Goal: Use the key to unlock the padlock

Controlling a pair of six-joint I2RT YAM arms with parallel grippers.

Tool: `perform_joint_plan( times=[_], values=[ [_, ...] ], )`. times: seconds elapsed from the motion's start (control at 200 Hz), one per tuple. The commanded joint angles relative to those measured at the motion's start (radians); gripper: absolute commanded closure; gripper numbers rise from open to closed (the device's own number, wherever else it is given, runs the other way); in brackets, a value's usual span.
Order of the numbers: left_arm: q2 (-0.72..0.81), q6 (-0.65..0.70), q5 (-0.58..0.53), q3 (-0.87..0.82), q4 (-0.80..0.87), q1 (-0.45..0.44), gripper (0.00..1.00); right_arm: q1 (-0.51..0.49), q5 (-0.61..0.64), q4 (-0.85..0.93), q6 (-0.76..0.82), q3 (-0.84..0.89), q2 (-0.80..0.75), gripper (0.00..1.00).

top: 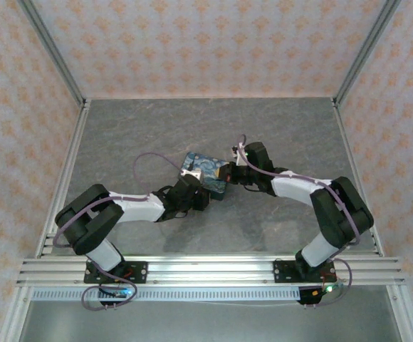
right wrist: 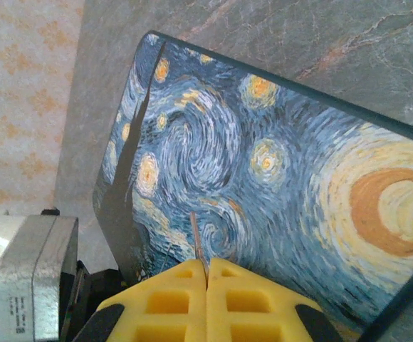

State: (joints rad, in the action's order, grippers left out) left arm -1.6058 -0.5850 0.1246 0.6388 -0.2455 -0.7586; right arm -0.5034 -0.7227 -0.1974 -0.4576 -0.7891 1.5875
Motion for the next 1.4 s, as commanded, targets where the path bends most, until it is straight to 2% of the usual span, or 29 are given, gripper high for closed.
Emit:
perform_joint_plan(
  times=[0.0,0.48,0.781,1.081,1.396],
  values=[
    [-0.001,-0.024,-0.001,0.049,-0.038,0.008,0.74,-0.006,0.027,0.085,0.058,-0.004,-0.024,1.0],
    [-0.001,-0.027,0.012,0.05,-0.042,0.009,0.74,-0.005,0.089,0.122,0.072,-0.04,-0.07,1.0],
    [0.006,-0.056,0.027,0.061,-0.026,0.009,0.75,-0.003,0.188,0.146,0.117,-0.012,-0.207,1.0],
    [0.013,-0.126,0.076,0.09,0.005,0.009,0.75,-0.027,0.214,0.121,0.172,0.168,-0.454,1.0],
    [0.04,-0.186,0.083,0.106,0.042,0.008,0.75,-0.141,0.335,0.004,0.178,0.424,-0.668,1.0]
  ],
)
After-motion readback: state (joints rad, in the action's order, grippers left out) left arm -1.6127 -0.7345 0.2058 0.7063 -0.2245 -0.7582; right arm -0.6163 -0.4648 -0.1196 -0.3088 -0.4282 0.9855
